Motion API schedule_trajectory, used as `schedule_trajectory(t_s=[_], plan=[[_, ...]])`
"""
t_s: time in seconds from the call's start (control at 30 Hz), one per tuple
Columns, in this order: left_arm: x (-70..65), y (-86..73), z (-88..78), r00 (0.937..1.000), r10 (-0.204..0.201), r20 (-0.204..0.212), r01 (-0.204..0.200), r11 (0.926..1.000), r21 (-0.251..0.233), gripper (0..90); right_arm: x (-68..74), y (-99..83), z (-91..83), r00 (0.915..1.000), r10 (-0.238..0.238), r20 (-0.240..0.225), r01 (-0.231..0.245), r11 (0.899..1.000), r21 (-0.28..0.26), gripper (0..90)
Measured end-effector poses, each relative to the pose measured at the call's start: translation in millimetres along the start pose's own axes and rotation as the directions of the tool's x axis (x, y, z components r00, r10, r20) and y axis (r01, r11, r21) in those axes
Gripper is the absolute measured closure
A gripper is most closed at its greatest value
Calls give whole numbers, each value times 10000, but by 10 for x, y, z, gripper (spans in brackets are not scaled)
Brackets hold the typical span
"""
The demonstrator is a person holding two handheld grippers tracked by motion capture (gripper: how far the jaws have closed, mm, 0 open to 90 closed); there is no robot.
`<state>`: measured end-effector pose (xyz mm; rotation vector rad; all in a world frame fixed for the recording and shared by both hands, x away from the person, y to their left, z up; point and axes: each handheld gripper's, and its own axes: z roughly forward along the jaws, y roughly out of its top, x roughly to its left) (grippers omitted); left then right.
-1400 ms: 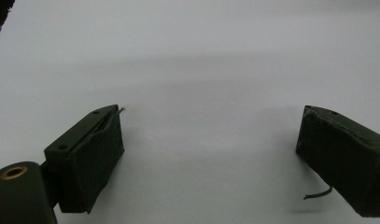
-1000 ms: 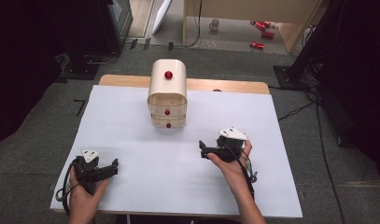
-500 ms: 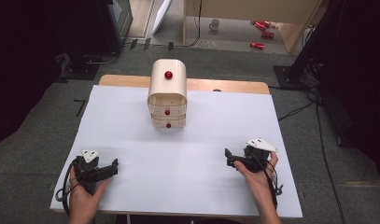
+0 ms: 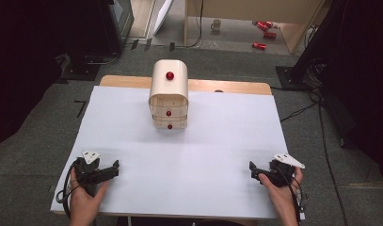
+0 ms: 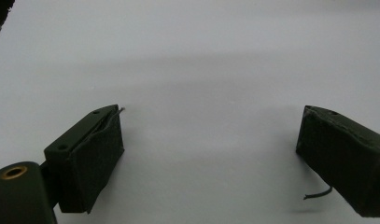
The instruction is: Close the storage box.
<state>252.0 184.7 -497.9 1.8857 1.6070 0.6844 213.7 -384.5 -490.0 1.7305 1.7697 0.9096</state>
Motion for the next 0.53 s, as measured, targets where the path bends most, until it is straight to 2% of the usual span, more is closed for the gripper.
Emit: schedule_trajectory(t_s=[0.17,0.27,0.3,0.33,0.47,0.53], plan=[[0,0,0,10000,0,0,0,10000,-1,73,-149,-124,-88,9998,50,192,-53,9998,187,0],[0,0,0,10000,2,0,-2,10000,1,73,-197,-203,-103,9988,-165,464,148,9993,349,0],[0,0,0,10000,5,-3,-5,10000,0,73,-208,-218,-106,9991,-176,396,163,9993,335,0],[0,0,0,10000,2,0,-2,10000,1,73,-206,-223,-111,9994,-125,317,116,9995,279,0],[0,0,0,10000,-1,1,1,10000,0,73,-146,-230,-72,9954,-688,663,654,9965,523,6],[1,-1,-1,10000,2,1,-2,10000,2,73,-143,-235,-76,9953,-690,686,657,9967,485,7]])
